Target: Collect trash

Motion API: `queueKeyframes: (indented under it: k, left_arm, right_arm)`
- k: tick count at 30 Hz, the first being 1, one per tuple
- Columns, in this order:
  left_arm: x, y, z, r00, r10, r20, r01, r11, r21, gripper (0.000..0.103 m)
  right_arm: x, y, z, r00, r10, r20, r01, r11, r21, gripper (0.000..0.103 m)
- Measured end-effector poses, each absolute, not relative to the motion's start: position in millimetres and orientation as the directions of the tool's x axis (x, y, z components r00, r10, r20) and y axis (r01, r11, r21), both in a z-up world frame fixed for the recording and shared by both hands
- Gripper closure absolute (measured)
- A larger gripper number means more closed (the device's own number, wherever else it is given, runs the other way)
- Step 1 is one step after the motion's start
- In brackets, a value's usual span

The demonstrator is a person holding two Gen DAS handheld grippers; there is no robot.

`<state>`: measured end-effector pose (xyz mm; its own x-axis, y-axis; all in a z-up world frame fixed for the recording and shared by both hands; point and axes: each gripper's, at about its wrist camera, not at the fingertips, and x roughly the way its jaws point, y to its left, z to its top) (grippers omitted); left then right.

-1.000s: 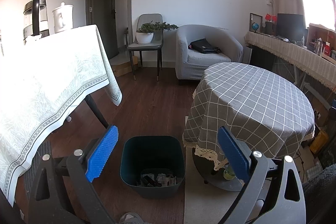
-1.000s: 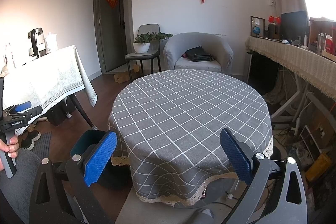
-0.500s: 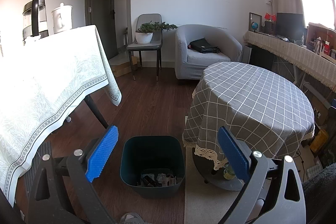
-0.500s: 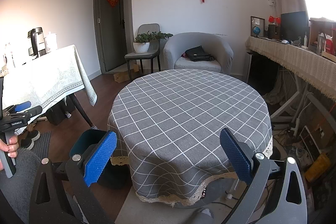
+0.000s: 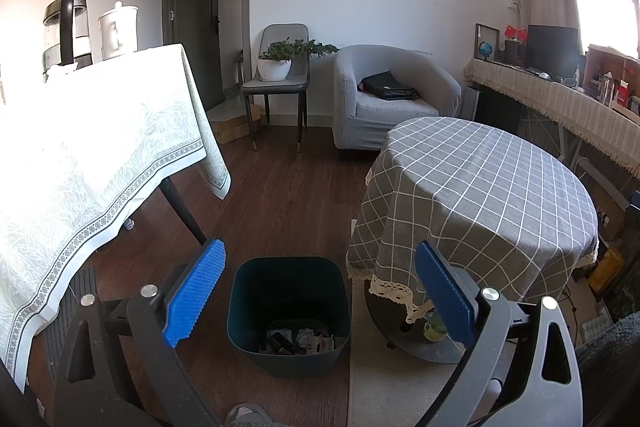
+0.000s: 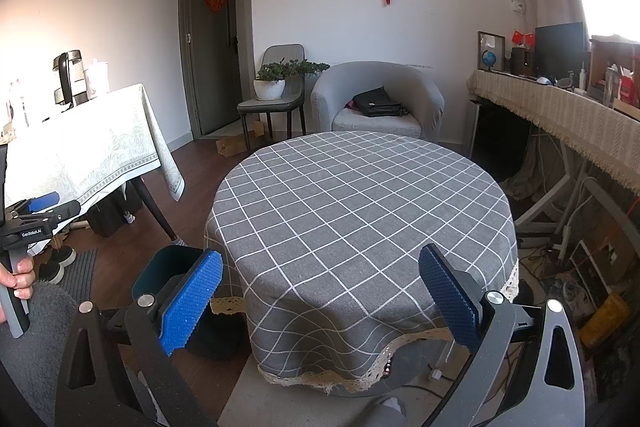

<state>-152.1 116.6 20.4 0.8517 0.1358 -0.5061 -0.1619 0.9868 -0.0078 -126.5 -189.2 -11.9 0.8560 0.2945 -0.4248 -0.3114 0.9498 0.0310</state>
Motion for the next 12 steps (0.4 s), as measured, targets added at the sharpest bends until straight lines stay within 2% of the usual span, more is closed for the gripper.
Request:
queueKeyframes:
  k: [12]
  left_arm:
    - [-150.6, 115.7, 18.0, 0.849, 0.148, -0.508, -0.167, 0.986, 0.008, 0.005]
  right_arm:
    - [-126.7, -195.3, -11.3, 0.856, 0.293, -0.427, -0.314, 0.949, 0.021, 0.004]
